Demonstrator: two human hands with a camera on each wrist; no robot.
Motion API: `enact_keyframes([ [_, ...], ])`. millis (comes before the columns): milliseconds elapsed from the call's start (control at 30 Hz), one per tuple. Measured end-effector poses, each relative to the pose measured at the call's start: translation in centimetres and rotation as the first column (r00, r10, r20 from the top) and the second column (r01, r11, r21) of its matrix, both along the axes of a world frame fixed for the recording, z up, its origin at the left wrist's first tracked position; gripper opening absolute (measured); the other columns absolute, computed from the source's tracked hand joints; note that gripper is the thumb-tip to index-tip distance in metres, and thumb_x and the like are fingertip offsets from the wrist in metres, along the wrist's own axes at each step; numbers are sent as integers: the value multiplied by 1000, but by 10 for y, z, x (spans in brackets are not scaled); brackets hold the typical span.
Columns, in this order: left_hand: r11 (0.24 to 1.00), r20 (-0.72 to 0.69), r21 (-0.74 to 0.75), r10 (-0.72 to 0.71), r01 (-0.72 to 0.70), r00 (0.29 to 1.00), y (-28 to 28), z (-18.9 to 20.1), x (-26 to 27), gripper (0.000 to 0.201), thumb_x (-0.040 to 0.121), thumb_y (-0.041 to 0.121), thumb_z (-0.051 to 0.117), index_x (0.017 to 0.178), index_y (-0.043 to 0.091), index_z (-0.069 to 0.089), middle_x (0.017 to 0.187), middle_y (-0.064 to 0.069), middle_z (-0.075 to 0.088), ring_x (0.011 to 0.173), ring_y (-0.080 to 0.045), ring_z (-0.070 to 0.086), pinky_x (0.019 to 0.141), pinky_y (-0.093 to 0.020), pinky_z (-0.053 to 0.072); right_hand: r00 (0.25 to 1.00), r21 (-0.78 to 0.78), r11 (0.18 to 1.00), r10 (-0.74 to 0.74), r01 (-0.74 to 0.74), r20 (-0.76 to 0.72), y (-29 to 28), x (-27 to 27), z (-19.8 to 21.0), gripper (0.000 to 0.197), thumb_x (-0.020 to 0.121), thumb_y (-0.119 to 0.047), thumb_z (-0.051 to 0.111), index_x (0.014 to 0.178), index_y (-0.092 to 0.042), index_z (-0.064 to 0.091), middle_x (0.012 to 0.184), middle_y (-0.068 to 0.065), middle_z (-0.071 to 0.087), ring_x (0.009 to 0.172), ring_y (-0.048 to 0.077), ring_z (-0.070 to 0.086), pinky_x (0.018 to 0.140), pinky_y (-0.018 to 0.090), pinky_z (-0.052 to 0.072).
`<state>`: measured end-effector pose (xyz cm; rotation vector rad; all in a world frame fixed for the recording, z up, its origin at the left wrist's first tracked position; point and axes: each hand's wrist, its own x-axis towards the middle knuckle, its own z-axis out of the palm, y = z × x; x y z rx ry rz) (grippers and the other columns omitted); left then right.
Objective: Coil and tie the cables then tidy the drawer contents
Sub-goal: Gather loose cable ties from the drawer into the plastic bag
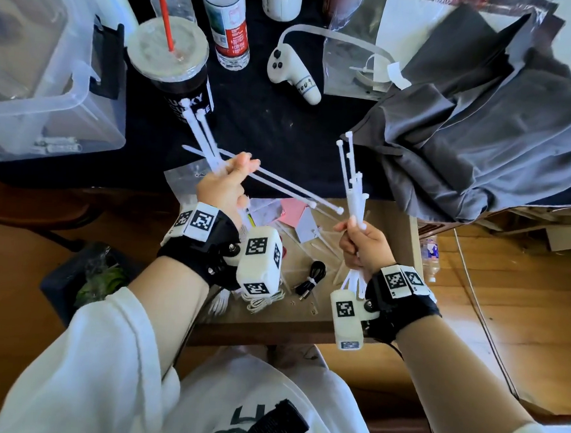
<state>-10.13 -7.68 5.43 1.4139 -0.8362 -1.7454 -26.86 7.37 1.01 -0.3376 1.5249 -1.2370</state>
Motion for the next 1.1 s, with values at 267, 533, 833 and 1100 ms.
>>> enact_keyframes([
  [267,993,-103,109,-25,36,994,12,-4,-15,14,95,28,53,97,18,63,100,12,68,30,-4,26,35,-11,24,996,-141,988,-58,67,62,-16,8,17,14,92,-10,51,98,-16,62,50,-5,54,29,1,28,31,11,23],
  [533,935,-20,233,-271,268,962,32,-14,-24,10,90,22,62,92,15,69,89,3,67,34,-3,24,31,-14,21,949,-190,929,-309,316,68,-31,4,30,24,95,-23,51,78,-12,65,54,-7,53,33,3,29,37,15,21],
  [833,944,105,268,-225,191,969,19,-20,1,45,81,56,59,99,15,64,90,1,69,33,-4,22,32,-15,20,936,-149,925,-345,351,63,-29,-29,41,34,97,-28,47,69,-13,58,46,-7,40,33,2,24,35,14,18],
  [1100,862,72,94,-504,498,860,23,-4,-15,36,102,27,36,96,7,65,67,3,72,55,-5,61,55,-17,41,981,-56,997,37,-49,-191,-49,-11,58,35,96,-24,49,66,-9,58,46,-3,37,30,1,26,32,13,19],
])
